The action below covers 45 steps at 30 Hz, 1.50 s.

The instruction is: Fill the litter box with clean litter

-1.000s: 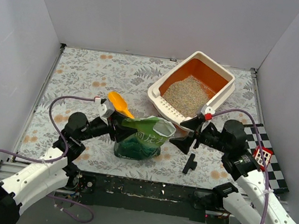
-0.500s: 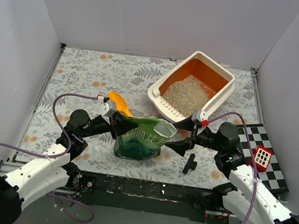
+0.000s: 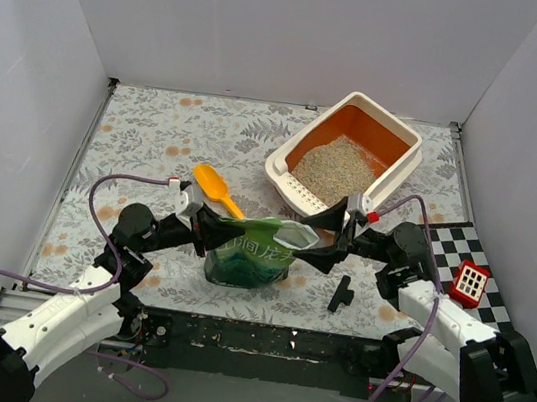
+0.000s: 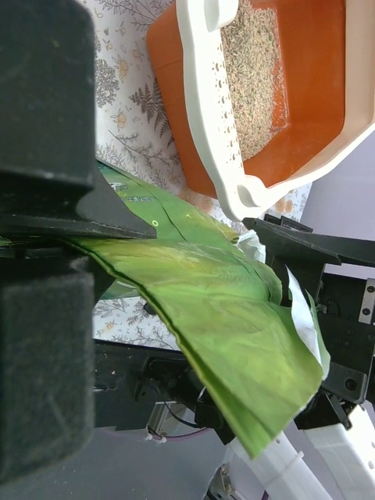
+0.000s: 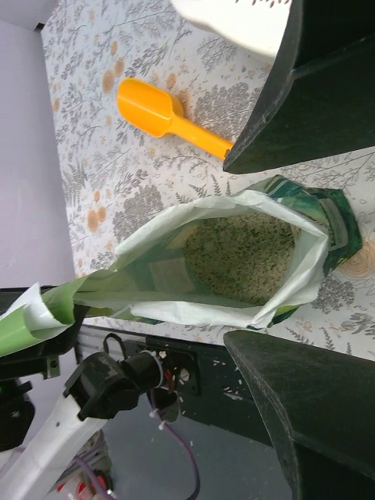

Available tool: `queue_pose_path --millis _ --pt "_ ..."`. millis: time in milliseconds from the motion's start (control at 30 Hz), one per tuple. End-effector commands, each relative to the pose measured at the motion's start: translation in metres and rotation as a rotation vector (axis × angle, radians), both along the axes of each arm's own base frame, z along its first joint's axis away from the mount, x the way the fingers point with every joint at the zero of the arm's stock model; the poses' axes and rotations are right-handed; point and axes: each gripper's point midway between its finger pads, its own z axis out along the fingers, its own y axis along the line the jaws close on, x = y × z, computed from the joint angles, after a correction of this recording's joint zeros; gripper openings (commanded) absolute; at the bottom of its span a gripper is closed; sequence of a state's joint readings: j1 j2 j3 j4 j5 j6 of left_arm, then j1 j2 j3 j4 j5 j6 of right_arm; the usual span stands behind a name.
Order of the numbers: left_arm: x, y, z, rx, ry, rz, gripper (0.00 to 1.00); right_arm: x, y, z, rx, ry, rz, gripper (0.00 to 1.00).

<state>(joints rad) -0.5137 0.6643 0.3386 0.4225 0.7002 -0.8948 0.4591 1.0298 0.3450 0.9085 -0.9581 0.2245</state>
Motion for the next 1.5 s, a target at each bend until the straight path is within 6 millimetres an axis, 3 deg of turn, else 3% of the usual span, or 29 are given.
queue_pose_path --millis 0,300,467,1000,1200,1300,1433,1467 --pt "-0.005 0.002 0.019 -0.047 -0.052 -0.007 0.0 -0.01 0.002 0.025 0.106 -0.067 0.072 0.86" --pt "-0.006 0.003 0.023 -0.062 -0.049 -0.002 0.0 -0.022 0.004 0.032 0.21 -0.022 0.167 0.73" --pt "-0.005 0.003 0.024 -0.052 -0.045 0.002 0.0 -0.017 0.006 0.033 0.232 -0.005 0.167 0.67" --pt "-0.005 0.002 0.016 -0.039 -0.021 -0.002 0.0 -0.017 0.007 0.062 0.252 -0.114 0.184 0.67" --pt "-0.004 0.002 0.015 -0.04 -0.02 -0.004 0.0 -0.016 0.009 0.067 0.249 -0.123 0.202 0.62" --pt "-0.004 0.002 0.014 -0.039 -0.017 -0.004 0.0 -0.015 0.01 0.065 0.244 -0.111 0.215 0.48" --pt "-0.003 0.001 0.016 -0.042 -0.021 -0.003 0.0 -0.012 0.013 0.063 0.239 -0.061 0.237 0.02" --pt "-0.003 0.002 0.017 -0.043 -0.019 0.002 0.0 -0.011 0.014 0.062 0.239 -0.037 0.237 0.01"
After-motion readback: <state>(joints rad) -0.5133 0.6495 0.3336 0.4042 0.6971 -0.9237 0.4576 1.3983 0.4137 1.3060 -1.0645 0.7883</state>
